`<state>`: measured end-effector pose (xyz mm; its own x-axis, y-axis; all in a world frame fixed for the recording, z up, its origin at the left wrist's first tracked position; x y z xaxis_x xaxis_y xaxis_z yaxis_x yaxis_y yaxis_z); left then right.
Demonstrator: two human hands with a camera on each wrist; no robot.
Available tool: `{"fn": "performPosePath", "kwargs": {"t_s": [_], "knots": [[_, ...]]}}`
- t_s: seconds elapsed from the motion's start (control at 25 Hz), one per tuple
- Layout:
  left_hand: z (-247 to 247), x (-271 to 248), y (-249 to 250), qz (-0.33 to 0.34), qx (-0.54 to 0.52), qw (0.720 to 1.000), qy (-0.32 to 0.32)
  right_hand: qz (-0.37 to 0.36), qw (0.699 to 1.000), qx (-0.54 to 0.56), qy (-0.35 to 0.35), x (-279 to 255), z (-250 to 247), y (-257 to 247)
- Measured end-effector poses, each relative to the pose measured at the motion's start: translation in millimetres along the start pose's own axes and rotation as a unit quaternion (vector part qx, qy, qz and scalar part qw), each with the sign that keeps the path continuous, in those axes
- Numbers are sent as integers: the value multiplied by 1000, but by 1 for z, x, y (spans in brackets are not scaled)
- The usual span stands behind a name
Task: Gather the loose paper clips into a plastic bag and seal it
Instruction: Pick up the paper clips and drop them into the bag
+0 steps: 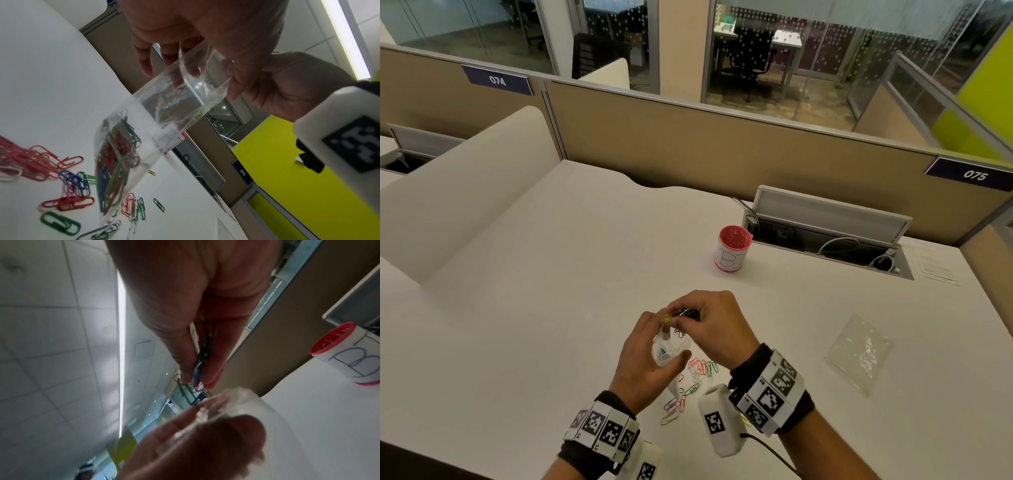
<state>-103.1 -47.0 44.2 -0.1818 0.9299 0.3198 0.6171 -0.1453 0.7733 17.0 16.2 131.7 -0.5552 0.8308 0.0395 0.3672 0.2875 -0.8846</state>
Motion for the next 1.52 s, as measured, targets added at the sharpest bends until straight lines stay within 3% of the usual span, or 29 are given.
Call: {"fn": "performPosePath", "kwargs": {"t_s": [0.12,0.24,0.8,0.96,1.16,1.36,1.52], "knots": [[1,-2,2,3,-25,1000,9,-7,993,-106,-52,-2,13,-5],[-1,-2,5,7,-22,1000,13,-3,987,-144,-66,-4,14,-10],[2,-2,-3,11,-11,1000,11,2,986,-151,-74,0,12,-10],[1,-3,-10,-4,15,1000,7,-4,996,-86,-28,0,4,-4],[-11,-3,-16,-20,32,999,19,115,992,-56,17,-6,-16,62],[-25,-1,-26,-35,38,998,41,259,931,-226,-123,-40,3,149],[-32,1,-31,-43,48,996,54,252,927,-234,-152,-47,34,166]]}}
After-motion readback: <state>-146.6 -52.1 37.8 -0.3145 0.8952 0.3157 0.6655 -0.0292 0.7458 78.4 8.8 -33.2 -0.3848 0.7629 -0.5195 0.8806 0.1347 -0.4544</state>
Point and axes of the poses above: each hand's wrist, its own x-axis towards the middle knuckle, its own z-axis out of the palm, y = z × x, the point moved 3 cm from there along x, towards the middle knuckle, and after that the axes turned 9 degrees about x, right-handed, at the moved point
